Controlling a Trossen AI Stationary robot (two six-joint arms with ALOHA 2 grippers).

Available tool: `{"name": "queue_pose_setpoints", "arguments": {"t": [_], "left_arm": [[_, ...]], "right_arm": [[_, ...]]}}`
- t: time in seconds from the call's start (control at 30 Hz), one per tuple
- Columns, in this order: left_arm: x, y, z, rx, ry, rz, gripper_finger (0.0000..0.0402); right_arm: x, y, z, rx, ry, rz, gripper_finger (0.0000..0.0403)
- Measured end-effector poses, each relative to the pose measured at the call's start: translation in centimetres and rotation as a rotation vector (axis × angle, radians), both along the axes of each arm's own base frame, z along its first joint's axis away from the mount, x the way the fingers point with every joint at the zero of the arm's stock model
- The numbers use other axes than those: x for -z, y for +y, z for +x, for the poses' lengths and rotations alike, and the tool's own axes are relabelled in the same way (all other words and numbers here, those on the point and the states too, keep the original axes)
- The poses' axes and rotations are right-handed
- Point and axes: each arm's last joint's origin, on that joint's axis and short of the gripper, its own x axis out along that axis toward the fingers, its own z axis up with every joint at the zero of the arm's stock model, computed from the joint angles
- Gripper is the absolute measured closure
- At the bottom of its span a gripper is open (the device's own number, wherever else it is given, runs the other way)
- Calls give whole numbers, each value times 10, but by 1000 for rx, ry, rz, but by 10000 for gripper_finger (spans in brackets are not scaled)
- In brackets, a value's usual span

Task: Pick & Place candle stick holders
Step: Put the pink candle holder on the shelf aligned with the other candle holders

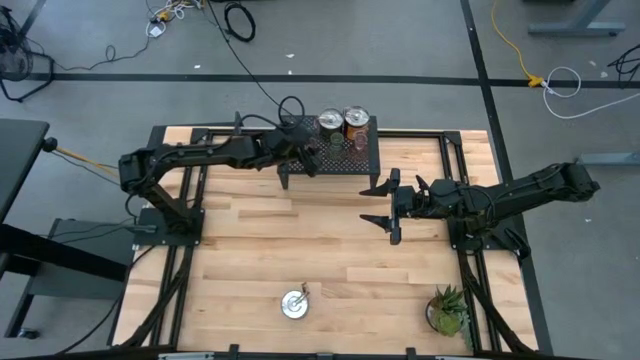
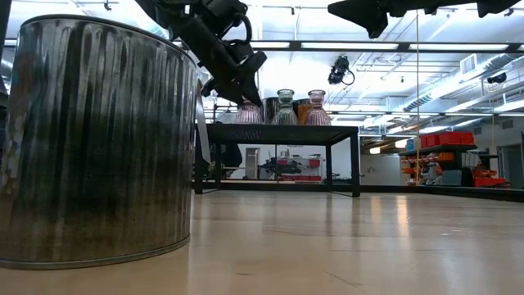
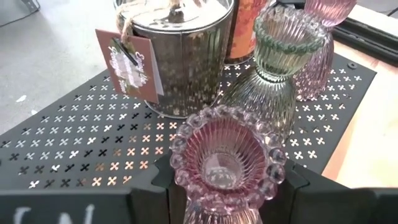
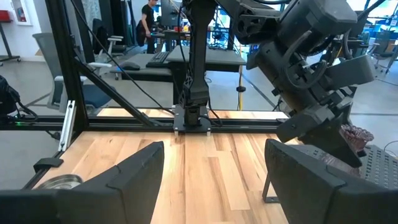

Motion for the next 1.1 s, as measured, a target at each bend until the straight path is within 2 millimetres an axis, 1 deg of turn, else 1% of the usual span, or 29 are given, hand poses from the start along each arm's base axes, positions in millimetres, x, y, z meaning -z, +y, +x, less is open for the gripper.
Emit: {"name": "queue_pose_setpoints", "arguments": {"t": [0.23, 0.77, 0.9, 1.1], "left_arm": [[-2, 0, -1, -9, -9, 5, 247], [-3, 1, -2, -30, -6, 18, 164], [-3, 1, -2, -30, -6, 19, 152], [-12, -2, -10, -27, -1, 14, 147]], "right_arm": [[0, 0, 0, 0, 1, 0, 124], [0, 0, 0, 0, 1, 0, 124], [0, 0, 0, 0, 2, 0, 124], [1, 0, 0, 0, 8, -1, 124]]}}
